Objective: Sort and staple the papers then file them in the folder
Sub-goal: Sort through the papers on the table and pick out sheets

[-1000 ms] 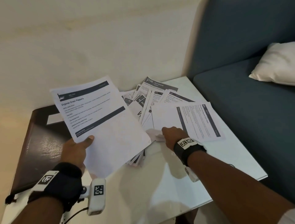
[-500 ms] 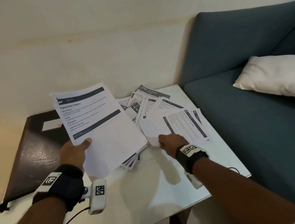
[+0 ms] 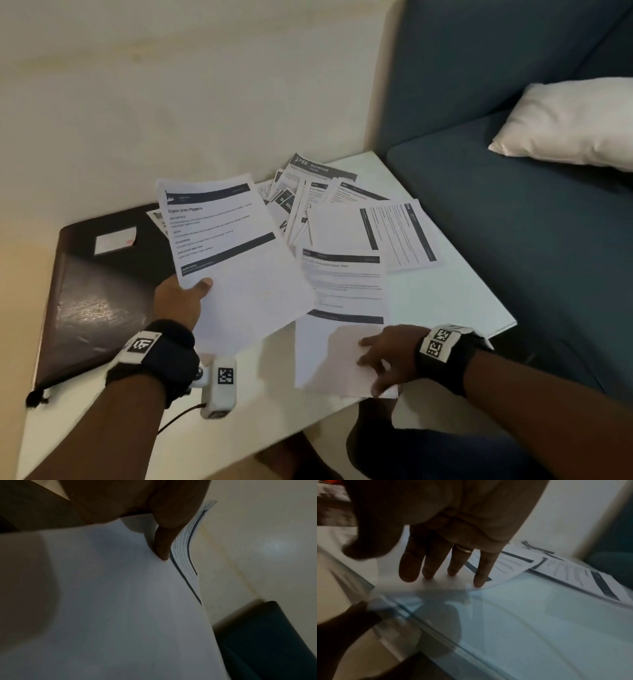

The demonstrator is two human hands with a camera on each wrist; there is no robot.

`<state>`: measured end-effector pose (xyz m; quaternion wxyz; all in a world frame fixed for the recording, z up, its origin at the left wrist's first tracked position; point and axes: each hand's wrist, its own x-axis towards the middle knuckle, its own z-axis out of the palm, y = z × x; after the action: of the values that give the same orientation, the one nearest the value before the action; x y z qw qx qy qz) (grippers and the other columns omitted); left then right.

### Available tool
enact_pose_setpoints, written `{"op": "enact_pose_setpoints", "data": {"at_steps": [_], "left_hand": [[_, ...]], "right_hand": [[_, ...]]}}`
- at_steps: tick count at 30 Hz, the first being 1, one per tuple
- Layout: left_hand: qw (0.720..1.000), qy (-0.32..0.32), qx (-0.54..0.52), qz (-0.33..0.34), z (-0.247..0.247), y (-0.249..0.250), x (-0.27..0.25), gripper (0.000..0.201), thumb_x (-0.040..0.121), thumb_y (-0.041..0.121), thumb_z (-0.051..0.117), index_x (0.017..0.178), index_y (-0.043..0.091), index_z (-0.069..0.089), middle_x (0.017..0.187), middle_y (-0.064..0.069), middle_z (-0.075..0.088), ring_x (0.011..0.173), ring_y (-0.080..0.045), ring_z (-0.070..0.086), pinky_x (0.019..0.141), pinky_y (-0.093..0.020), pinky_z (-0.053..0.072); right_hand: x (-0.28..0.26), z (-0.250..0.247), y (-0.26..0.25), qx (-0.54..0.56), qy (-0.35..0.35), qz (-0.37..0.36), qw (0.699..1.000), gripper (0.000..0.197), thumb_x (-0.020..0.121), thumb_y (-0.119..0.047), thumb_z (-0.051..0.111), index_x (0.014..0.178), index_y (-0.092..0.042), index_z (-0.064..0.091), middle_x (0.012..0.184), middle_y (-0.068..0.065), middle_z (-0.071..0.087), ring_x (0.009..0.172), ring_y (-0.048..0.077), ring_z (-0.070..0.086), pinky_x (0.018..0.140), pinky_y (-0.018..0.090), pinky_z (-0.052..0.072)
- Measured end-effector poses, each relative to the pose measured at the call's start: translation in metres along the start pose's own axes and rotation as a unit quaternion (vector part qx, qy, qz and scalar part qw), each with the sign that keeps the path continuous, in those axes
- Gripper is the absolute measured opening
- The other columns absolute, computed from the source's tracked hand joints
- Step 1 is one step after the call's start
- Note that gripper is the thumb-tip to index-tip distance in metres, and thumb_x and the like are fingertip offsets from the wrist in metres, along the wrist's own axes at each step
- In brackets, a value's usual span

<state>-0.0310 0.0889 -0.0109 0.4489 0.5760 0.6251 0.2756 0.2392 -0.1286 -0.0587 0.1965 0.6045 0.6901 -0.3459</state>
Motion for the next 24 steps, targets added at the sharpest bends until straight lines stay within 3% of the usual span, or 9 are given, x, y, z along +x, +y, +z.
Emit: {"op": "enact_pose_setpoints", "data": {"at_steps": [2, 4, 6, 8, 10, 12, 15, 19, 24], "left_hand": [[1.000, -0.003, 0.026, -0.002, -0.004, -0.007, 0.005, 0.028, 0.095, 0.013, 0.062, 0.122, 0.003, 0.060, 0.121, -0.014, 0.063, 0.098, -0.027, 0.054, 0.089, -0.038, 0.042], [0.999, -0.004, 0.041, -0.012, -0.008, -0.014, 0.008, 0.029, 0.096, 0.012, 0.061, 0.122, 0.001, 0.060, 0.123, -0.017, 0.062, 0.098, -0.027, 0.053, 0.088, -0.039, 0.042], [0.999, -0.005, 0.050, -0.017, -0.012, -0.021, 0.011, 0.027, 0.096, 0.011, 0.061, 0.121, 0.000, 0.060, 0.121, -0.018, 0.062, 0.097, -0.028, 0.053, 0.088, -0.038, 0.041], [0.999, -0.012, 0.045, -0.022, -0.014, -0.024, 0.013, 0.023, 0.095, 0.010, 0.062, 0.117, 0.004, 0.062, 0.120, -0.018, 0.063, 0.099, -0.031, 0.056, 0.091, -0.042, 0.044], [0.999, -0.021, 0.038, -0.028, -0.014, -0.026, 0.016, 0.015, 0.094, 0.011, 0.063, 0.109, 0.010, 0.062, 0.119, -0.016, 0.064, 0.102, -0.034, 0.058, 0.097, -0.048, 0.046], [0.999, -0.030, 0.034, -0.030, -0.013, -0.025, 0.017, 0.014, 0.094, 0.011, 0.063, 0.108, 0.012, 0.063, 0.116, -0.014, 0.065, 0.104, -0.035, 0.058, 0.100, -0.051, 0.045], [0.998, -0.045, 0.033, -0.034, -0.012, -0.028, 0.019, 0.018, 0.093, 0.013, 0.065, 0.111, 0.014, 0.064, 0.115, -0.011, 0.066, 0.107, -0.036, 0.059, 0.102, -0.053, 0.045], [0.996, -0.063, 0.040, -0.050, -0.008, -0.033, 0.019, 0.018, 0.092, 0.016, 0.067, 0.110, 0.018, 0.065, 0.117, -0.010, 0.068, 0.107, -0.035, 0.061, 0.102, -0.055, 0.045], [0.990, -0.131, 0.057, -0.019, 0.008, -0.028, 0.005, 0.031, 0.094, 0.011, 0.064, 0.124, 0.009, 0.061, 0.116, -0.011, 0.066, 0.107, -0.034, 0.060, 0.101, -0.051, 0.046]], "right_hand": [[0.002, -0.005, 0.005, 0.086, 0.082, 0.082, 0.990, 0.042, 0.089, -0.059, 0.057, 0.099, -0.019, 0.067, 0.122, 0.002, 0.064, 0.107, 0.024, 0.059, 0.086, 0.029, 0.044], [0.014, -0.008, 0.013, 0.142, 0.188, 0.168, 0.957, 0.034, 0.091, -0.055, 0.056, 0.089, -0.021, 0.058, 0.107, 0.003, 0.065, 0.095, 0.022, 0.056, 0.076, 0.029, 0.041], [0.028, -0.006, 0.016, 0.191, 0.247, 0.232, 0.921, 0.042, 0.083, -0.060, 0.062, 0.101, -0.024, 0.053, 0.114, 0.003, 0.055, 0.104, 0.023, 0.053, 0.083, 0.033, 0.045], [0.041, -0.002, 0.013, 0.200, 0.233, 0.254, 0.917, 0.073, 0.072, -0.070, 0.065, 0.130, -0.032, 0.042, 0.128, 0.004, 0.040, 0.118, 0.029, 0.044, 0.094, 0.042, 0.047], [0.050, 0.000, 0.006, 0.148, 0.197, 0.256, 0.935, 0.092, 0.067, -0.073, 0.066, 0.143, -0.040, 0.026, 0.139, 0.006, 0.029, 0.125, 0.033, 0.038, 0.097, 0.047, 0.045], [0.057, 0.002, 0.000, 0.094, 0.191, 0.243, 0.946, 0.096, 0.067, -0.072, 0.066, 0.146, -0.042, 0.020, 0.145, 0.008, 0.023, 0.127, 0.034, 0.036, 0.098, 0.046, 0.044], [0.060, 0.002, -0.001, 0.111, 0.221, 0.244, 0.938, 0.080, 0.075, -0.068, 0.063, 0.142, -0.036, 0.033, 0.141, 0.006, 0.031, 0.124, 0.031, 0.040, 0.098, 0.044, 0.045], [0.052, -0.002, 0.016, 0.175, 0.286, 0.347, 0.876, 0.064, 0.079, -0.058, 0.063, 0.131, -0.024, 0.043, 0.129, 0.007, 0.042, 0.118, 0.031, 0.045, 0.093, 0.045, 0.046], [0.044, -0.005, 0.044, 0.289, 0.263, 0.461, 0.796, 0.084, 0.069, -0.061, 0.076, 0.132, -0.022, 0.035, 0.130, 0.012, 0.036, 0.123, 0.036, 0.040, 0.095, 0.051, 0.043]]}}
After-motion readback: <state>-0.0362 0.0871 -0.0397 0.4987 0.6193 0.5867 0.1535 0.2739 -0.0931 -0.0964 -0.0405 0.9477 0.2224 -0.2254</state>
